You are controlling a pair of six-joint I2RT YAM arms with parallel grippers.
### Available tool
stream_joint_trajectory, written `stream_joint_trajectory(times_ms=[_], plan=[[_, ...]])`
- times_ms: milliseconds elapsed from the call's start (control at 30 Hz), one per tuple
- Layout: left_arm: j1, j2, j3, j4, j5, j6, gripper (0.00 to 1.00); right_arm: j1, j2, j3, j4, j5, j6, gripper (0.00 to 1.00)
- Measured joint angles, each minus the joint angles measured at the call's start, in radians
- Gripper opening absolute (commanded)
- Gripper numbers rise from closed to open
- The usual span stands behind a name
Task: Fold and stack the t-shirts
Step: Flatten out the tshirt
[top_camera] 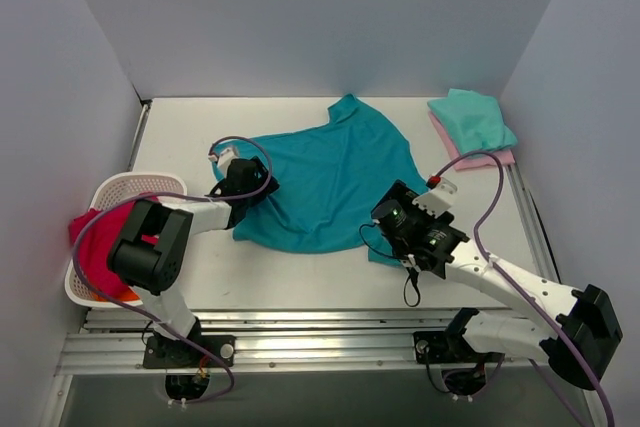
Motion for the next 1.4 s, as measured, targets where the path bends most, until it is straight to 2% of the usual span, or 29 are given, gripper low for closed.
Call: stream_joint_trajectory(times_ms=[167,300,533,900,1100,1233,1333,1400], plan=[[0.024,0.004,0.050,-0.085,0.019,0.021,0.90,-0.039,-0.001,-0.019,0.048,-0.014,-0.040,1.00],[0.088,0.035,0.122,-0.165,0.048,0.040,0.90,-0.061,-0.001,-0.032,0.075,-0.039,-0.065,1.00],[0.196,0.113,0.274,-0.298,0.070,0.074,0.90,-0.080,-0.016,-0.047,0.095,-0.060,-0.085,1.00],[0.278,0.246,0.606,-0.497,0.105,0.135,0.91,-0.085,-0.073,-0.057,0.100,-0.063,-0.094,1.00],[0.320,0.249,0.692,-0.552,0.109,0.154,0.91,-0.085,-0.110,-0.057,0.088,-0.055,-0.097,1.00],[0.314,0.165,0.673,-0.596,0.108,0.160,0.93,-0.085,-0.149,-0.057,0.072,-0.046,-0.105,1.00],[0.285,-0.020,0.559,-0.602,0.079,0.162,0.94,-0.085,-0.185,-0.057,0.063,-0.057,-0.120,1.00],[0.237,-0.204,0.439,-0.598,0.064,0.158,0.94,-0.085,-0.219,-0.063,0.064,-0.085,-0.133,1.00]])
